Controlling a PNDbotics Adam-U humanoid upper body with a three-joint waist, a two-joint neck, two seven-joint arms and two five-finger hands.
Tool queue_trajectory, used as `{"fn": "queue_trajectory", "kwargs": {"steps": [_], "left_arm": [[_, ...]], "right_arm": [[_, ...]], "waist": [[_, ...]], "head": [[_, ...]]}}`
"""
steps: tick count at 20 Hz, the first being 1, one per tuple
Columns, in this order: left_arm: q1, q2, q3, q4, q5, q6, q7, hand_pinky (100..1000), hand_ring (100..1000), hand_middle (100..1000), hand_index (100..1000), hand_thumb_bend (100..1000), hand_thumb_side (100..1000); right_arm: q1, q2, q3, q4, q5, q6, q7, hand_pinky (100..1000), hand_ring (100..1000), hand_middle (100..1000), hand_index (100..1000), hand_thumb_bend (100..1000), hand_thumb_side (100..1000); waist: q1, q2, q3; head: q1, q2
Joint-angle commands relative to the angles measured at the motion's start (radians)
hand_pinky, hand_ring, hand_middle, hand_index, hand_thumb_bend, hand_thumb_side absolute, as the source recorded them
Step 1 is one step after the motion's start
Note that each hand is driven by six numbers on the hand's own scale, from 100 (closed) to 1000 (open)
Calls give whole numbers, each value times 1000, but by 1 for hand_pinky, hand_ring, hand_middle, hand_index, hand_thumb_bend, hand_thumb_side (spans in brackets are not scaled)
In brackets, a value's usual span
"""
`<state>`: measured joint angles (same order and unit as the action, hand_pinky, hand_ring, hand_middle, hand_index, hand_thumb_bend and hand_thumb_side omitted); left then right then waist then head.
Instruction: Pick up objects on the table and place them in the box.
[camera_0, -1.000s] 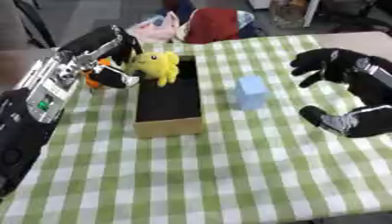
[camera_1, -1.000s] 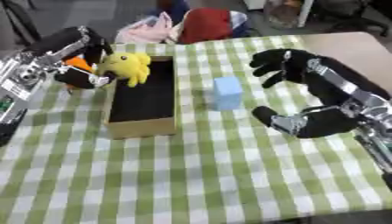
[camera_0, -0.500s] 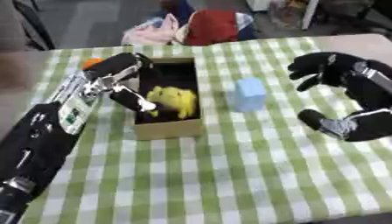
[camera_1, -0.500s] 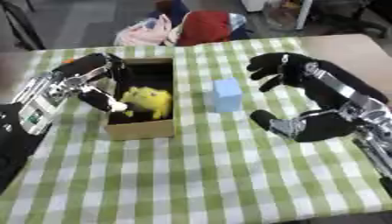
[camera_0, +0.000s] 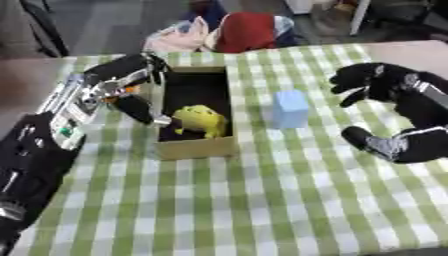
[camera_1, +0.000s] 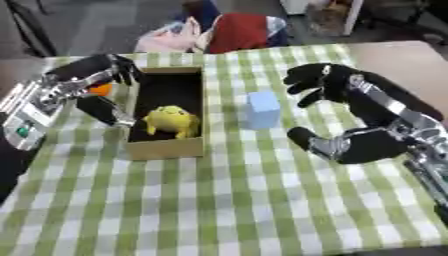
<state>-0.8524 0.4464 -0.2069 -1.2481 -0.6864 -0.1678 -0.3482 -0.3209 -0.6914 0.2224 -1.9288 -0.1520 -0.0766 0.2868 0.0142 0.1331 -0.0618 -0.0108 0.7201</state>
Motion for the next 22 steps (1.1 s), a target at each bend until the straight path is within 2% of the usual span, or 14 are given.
{"fn": "queue_trajectory", "kwargs": {"steps": [1, 3, 4, 6, 13, 18, 22], "left_arm": [[-15, 71, 55, -49, 19, 71, 51, 635, 632, 648, 767, 698, 490], [-16, 85, 77, -26, 7, 109, 84, 631, 628, 647, 765, 679, 467], [-18, 89, 85, -3, -2, 124, 100, 630, 627, 646, 764, 651, 427], [-25, 91, 95, 51, -13, 134, 122, 628, 623, 642, 763, 664, 448], [-61, 87, 143, 268, -70, 104, 202, 635, 622, 632, 758, 600, 349], [-89, 81, 171, 394, -154, 101, 255, 640, 624, 634, 756, 527, 289], [-112, 72, 183, 474, -237, 113, 277, 648, 633, 645, 762, 549, 304]], "right_arm": [[-6, -16, -12, -1, -2, -4, 0, 712, 814, 800, 896, 355, 251], [-6, -16, -11, -1, -3, -5, 1, 712, 814, 800, 896, 355, 252], [-6, -16, -10, -1, -3, -6, 2, 712, 814, 800, 896, 358, 252], [-10, -15, -8, -3, -3, -6, 4, 712, 814, 800, 896, 355, 250], [-23, -10, -5, -14, -8, -5, 9, 711, 808, 800, 896, 354, 251], [-31, -4, 4, -15, -7, -4, 19, 711, 808, 800, 897, 352, 259], [-35, -1, 7, -14, -6, -4, 23, 711, 808, 799, 897, 349, 264]], "waist": [[0, -17, 2], [0, -16, 2], [-1, -16, 1], [-2, -14, -4], [-9, -1, -39], [-10, 12, -69], [-9, 21, -85]], "head": [[-2, -4], [-2, -5], [-1, -6], [1, -8], [18, -21], [32, -32], [38, -35]]}}
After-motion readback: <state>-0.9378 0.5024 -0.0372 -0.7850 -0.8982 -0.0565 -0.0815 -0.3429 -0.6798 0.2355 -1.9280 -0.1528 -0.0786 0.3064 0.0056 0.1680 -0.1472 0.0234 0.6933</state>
